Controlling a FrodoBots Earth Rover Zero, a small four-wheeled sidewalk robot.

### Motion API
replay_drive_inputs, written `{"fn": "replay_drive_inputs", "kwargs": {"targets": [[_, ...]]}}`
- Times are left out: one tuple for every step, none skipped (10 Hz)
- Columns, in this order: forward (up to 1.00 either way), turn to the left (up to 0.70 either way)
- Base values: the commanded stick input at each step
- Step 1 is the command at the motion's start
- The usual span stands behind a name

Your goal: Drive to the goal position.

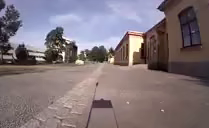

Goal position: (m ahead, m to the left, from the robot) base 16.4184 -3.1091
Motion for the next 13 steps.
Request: {"fn": "replay_drive_inputs", "kwargs": {"targets": [[0.45, 0.0], [0.45, 0.0], [0.45, 0.0], [0.45, 0.0], [0.45, 0.0], [0.45, 0.0], [0.45, 0.0], [0.45, 0.0], [0.45, 0.0], [0.45, 0.0], [0.45, 0.0], [0.45, 0.0], [0.45, 0.0]]}}
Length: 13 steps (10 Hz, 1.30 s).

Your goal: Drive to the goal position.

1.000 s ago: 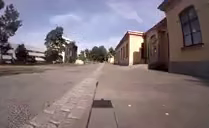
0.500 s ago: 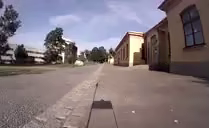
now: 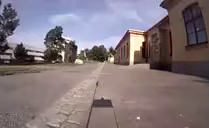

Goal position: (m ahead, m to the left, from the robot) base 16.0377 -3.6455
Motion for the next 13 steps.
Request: {"fn": "replay_drive_inputs", "kwargs": {"targets": [[0.45, 0.0], [0.45, 0.0], [0.45, 0.0], [0.45, 0.0], [0.45, 0.0], [0.45, 0.0], [0.45, 0.0], [0.45, 0.0], [0.45, 0.0], [0.45, 0.0], [0.45, 0.0], [0.45, 0.0], [0.45, 0.0]]}}
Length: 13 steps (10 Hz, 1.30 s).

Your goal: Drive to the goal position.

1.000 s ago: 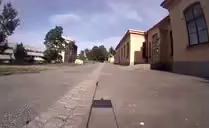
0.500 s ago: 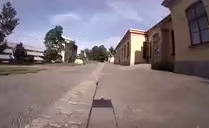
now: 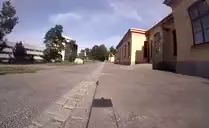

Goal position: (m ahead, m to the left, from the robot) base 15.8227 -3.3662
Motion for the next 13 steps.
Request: {"fn": "replay_drive_inputs", "kwargs": {"targets": [[0.45, 0.0], [0.45, 0.0], [0.45, 0.0], [0.45, 0.0], [0.45, 0.0], [0.45, 0.0], [0.45, 0.0], [0.45, 0.0], [0.45, 0.0], [0.45, 0.0], [0.45, 0.0], [0.45, 0.0], [0.45, 0.0]]}}
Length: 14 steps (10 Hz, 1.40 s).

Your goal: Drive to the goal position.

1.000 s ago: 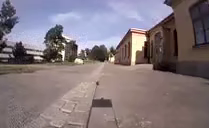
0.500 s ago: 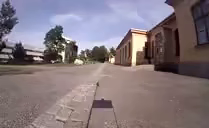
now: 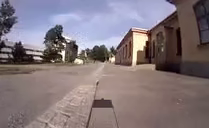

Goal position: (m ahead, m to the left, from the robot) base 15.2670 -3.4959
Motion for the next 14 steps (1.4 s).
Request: {"fn": "replay_drive_inputs", "kwargs": {"targets": [[0.45, 0.0], [0.45, 0.0], [0.45, 0.0], [0.45, 0.0], [0.45, 0.0], [0.45, 0.0], [0.45, 0.0], [0.45, 0.0], [0.45, 0.0], [0.45, 0.0], [0.45, 0.0], [0.45, 0.0], [0.45, 0.0], [0.45, -0.27]]}}
